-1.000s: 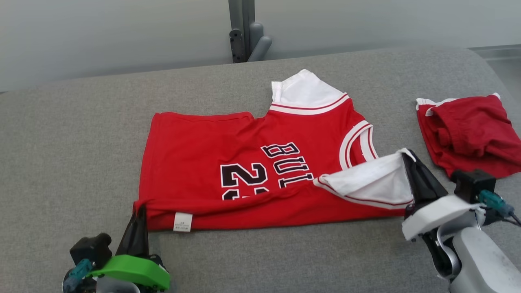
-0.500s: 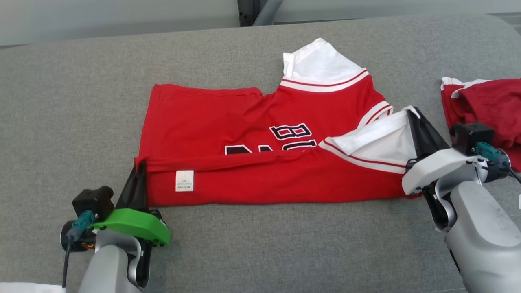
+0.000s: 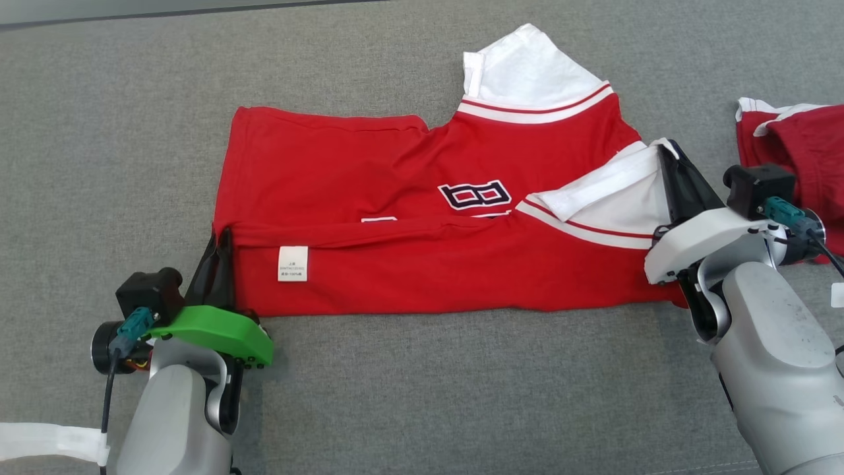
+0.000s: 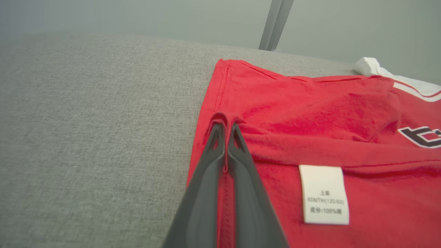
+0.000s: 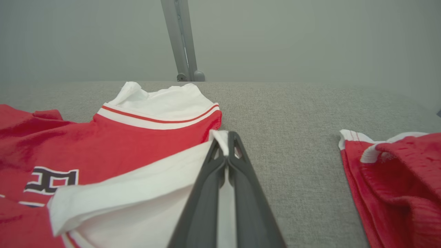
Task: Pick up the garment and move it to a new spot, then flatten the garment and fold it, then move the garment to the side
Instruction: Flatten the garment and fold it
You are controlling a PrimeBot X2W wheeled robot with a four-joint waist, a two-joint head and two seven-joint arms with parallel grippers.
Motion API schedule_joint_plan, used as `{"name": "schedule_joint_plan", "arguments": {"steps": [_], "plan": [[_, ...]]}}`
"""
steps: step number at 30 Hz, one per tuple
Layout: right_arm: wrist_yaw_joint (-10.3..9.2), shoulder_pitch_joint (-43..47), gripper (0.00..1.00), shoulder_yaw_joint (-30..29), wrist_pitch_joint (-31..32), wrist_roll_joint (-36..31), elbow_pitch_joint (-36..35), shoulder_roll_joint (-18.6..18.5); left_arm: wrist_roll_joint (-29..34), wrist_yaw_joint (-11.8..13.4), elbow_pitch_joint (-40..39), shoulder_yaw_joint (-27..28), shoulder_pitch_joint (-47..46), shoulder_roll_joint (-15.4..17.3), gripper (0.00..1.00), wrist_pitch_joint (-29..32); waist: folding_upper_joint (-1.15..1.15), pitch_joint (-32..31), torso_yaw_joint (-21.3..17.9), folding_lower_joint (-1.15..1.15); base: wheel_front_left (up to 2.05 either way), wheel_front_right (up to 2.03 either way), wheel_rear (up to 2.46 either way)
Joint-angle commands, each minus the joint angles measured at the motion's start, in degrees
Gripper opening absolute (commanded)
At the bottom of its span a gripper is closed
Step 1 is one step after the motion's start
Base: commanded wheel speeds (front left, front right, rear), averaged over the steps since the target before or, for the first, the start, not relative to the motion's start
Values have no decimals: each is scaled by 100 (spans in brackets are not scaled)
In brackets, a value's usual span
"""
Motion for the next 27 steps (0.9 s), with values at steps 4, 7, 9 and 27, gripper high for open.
{"name": "schedule_joint_plan", "arguments": {"steps": [4, 7, 9, 27], "plan": [[-11, -144, 85, -108, -16, -28, 29, 82, 57, 15, -21, 21, -170, 8, 47, 1, 57, 48, -10, 0, 0, 0, 0], [-10, -168, 100, -193, -17, -28, -72, 104, 33, 15, -87, 74, -175, 11, 100, 1, 57, 37, -7, 0, 0, 0, 0], [-10, -132, 100, -293, -17, -32, -250, 117, 96, 30, -173, 123, -114, 10, 100, 1, 57, 5, -7, 0, 0, 0, 0], [-10, 2000, 100, -136, -16, 532, -785, 154, 46, 269, -600, 8, 1208, 10, 100, 1, 57, -560, -103, 0, 0, 0, 0]]}}
